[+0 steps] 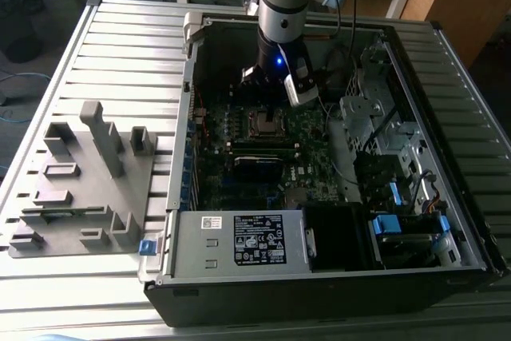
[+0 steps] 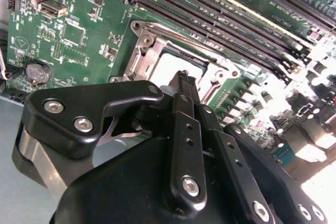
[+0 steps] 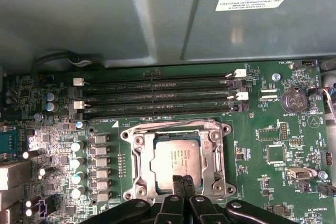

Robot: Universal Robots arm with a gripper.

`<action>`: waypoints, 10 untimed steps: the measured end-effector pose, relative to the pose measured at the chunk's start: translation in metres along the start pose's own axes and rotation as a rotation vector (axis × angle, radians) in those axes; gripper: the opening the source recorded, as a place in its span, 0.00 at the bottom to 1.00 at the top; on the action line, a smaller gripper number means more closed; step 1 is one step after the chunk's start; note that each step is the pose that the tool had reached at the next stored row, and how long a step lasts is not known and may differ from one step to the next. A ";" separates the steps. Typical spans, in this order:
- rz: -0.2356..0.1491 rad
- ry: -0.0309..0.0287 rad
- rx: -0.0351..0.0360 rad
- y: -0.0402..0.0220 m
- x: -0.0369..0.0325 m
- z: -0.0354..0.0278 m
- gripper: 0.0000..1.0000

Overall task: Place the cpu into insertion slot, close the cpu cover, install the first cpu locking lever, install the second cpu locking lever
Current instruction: 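Install the second cpu locking lever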

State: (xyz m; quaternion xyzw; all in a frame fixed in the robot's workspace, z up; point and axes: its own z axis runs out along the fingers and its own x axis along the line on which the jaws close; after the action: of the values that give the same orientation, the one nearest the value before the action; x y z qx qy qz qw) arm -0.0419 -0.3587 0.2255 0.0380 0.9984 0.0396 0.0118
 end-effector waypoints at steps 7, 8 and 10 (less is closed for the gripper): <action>0.000 0.0000 -0.0001 0.0002 0.0000 0.0000 0.11; 0.000 0.0000 0.0000 0.0002 0.0000 0.0000 0.11; 0.000 0.0000 0.0000 0.0002 0.0000 0.0000 0.11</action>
State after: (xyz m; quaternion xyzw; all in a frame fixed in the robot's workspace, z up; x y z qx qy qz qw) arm -0.0420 -0.3584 0.2255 0.0380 0.9984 0.0396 0.0118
